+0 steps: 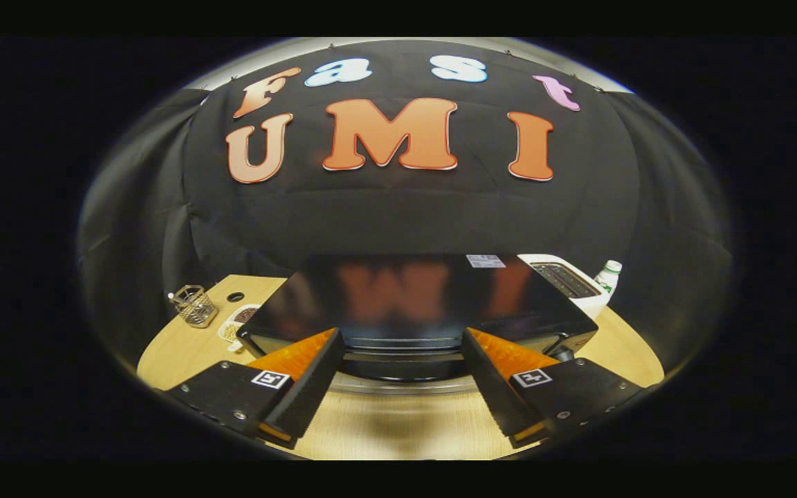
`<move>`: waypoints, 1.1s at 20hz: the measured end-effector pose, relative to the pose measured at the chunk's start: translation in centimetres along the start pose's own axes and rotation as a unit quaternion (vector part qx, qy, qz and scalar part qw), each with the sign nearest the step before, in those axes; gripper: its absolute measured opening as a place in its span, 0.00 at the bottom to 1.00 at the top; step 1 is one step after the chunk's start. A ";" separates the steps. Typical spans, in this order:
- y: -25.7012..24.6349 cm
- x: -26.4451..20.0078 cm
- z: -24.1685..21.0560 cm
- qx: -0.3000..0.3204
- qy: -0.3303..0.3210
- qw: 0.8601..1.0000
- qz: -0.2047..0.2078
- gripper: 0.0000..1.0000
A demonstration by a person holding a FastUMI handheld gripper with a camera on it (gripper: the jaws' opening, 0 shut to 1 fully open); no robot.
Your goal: Open the toaster oven, put the food inside, and close the toaster oven door.
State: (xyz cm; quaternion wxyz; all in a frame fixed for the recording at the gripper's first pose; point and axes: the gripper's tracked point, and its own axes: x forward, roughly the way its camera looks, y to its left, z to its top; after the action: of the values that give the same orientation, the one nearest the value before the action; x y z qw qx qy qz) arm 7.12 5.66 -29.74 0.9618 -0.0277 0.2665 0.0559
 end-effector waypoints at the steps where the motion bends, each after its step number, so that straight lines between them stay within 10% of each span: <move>1: -0.4 -0.4 -0.4 0.004 0.003 1.000 0.001 1.00; 22: -0.5 -8.0 -9.2 0.010 0.076 0.997 -0.005 1.00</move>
State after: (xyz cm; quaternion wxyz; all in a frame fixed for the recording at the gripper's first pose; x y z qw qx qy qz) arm -4.37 3.68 -33.49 0.9393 -0.0234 0.3393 0.0456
